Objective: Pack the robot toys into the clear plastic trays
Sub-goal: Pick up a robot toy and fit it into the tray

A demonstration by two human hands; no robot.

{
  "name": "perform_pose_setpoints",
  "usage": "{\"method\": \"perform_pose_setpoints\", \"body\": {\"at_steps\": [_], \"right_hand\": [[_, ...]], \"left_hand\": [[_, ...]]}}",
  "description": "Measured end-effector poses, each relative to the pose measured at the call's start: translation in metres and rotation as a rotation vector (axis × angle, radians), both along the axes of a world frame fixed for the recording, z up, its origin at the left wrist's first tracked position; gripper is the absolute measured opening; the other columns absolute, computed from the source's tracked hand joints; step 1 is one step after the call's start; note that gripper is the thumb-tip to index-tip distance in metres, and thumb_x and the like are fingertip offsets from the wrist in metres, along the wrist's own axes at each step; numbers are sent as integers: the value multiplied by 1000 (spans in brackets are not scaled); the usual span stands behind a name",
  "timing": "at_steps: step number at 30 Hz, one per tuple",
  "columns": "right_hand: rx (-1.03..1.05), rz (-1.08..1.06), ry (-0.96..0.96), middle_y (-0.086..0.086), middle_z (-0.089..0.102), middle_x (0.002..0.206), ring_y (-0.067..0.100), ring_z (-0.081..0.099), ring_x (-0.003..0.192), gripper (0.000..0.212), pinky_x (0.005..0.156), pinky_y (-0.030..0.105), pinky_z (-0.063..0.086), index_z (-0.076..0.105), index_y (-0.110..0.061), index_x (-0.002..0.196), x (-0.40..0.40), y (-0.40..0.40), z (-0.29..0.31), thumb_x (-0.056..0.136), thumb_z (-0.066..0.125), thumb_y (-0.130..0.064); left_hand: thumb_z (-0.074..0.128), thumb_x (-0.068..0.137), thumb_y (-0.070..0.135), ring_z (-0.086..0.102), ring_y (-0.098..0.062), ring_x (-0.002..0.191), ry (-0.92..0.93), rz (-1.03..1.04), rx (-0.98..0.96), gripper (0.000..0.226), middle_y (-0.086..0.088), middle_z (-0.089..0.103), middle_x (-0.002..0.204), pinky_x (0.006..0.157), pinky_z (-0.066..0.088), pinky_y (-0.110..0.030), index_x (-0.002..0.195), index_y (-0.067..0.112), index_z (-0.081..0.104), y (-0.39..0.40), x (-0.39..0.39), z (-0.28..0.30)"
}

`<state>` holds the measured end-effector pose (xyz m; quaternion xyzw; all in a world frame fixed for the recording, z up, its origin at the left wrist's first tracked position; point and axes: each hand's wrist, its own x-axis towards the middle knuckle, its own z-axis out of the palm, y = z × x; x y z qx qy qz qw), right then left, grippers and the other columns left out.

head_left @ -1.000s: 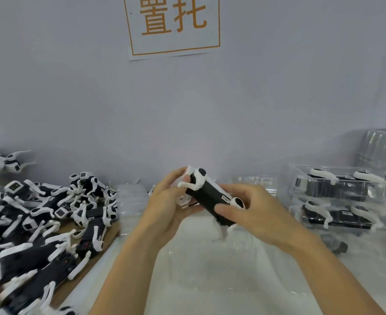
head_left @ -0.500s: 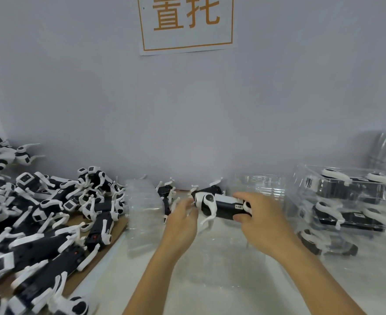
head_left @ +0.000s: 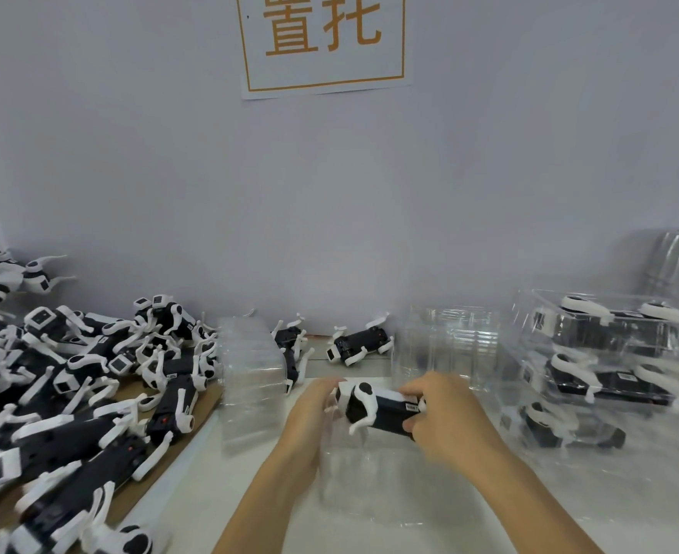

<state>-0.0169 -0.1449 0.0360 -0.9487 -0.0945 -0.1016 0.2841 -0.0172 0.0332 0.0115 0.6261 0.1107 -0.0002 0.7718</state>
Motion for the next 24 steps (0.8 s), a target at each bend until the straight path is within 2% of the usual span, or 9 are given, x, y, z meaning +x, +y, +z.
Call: {"method": "perform_pose_setpoints", "body": {"at_steps": [3, 7, 9, 11, 13, 15, 18, 20, 24], "right_hand": [[-42, -6, -11, -3, 61, 109, 12, 49, 85, 40, 70, 21, 42, 72, -27, 117, -1, 1, -2, 82, 68, -8], [-45, 2, -22, -6, 52, 100, 13, 50, 83, 33, 63, 21, 39, 73, -25, 110, -2, 3, -3, 83, 67, -8], [-58, 5, -13, -5, 54, 99, 14, 51, 81, 32, 59, 21, 40, 73, -24, 108, -3, 3, -3, 82, 66, -8], [-69, 6, 0, -1, 59, 95, 15, 52, 76, 28, 57, 25, 45, 74, -21, 101, -4, 3, -1, 79, 65, -4], [-87, 6, 7, 3, 59, 83, 15, 50, 67, 19, 54, 28, 47, 72, -14, 87, -4, 2, 1, 76, 63, -2], [-109, 6, 14, 2, 55, 76, 14, 47, 61, 16, 49, 22, 39, 71, -13, 84, -3, 2, 0, 75, 63, -2], [-136, -6, 6, 3, 48, 74, 16, 41, 59, 10, 49, 23, 35, 66, -9, 77, -3, 3, 0, 75, 62, 0], [-149, -4, 0, 4, 49, 76, 17, 39, 58, 13, 47, 21, 32, 62, -11, 70, -4, 4, -1, 76, 61, 1], [-164, 8, -23, 7, 63, 95, 17, 45, 67, 18, 56, 23, 42, 74, -11, 90, -4, 3, -3, 79, 64, -1]], "left_hand": [[62, 91, 34, 71, -17, 79, 6, -76, -31, 24, -3, 75, 92, 60, 54, -28, 104, 16, 70, 1, -2, -4], [57, 96, 26, 68, -15, 68, -19, -106, -52, 29, -7, 71, 86, 53, 52, -25, 116, 6, 66, 0, -4, -4], [59, 93, 32, 66, -21, 75, -25, -99, -41, 31, -10, 69, 91, 65, 51, -31, 111, 8, 69, 2, -8, -5], [55, 95, 38, 65, -26, 78, -21, -148, -41, 32, -11, 70, 92, 70, 50, -34, 95, 12, 74, 1, -6, -3], [50, 101, 28, 59, -28, 72, 28, -131, 62, 34, -13, 66, 86, 66, 48, -29, 82, 4, 66, -1, 6, 3], [48, 102, 13, 54, -22, 68, 33, -76, 122, 25, -10, 59, 81, 63, 46, -27, 79, 6, 57, -1, 12, 5], [54, 99, 17, 61, -25, 76, 1, -44, 58, 16, -10, 65, 81, 75, 50, -41, 98, 7, 66, -1, 4, -2], [54, 99, 15, 60, -25, 77, -25, -27, 41, 15, -11, 64, 85, 79, 48, -44, 106, 8, 65, 3, -3, -6], [52, 100, 13, 63, -21, 73, -14, -44, 52, 16, -13, 64, 93, 73, 51, -39, 111, 10, 63, 2, 1, -5]]}}
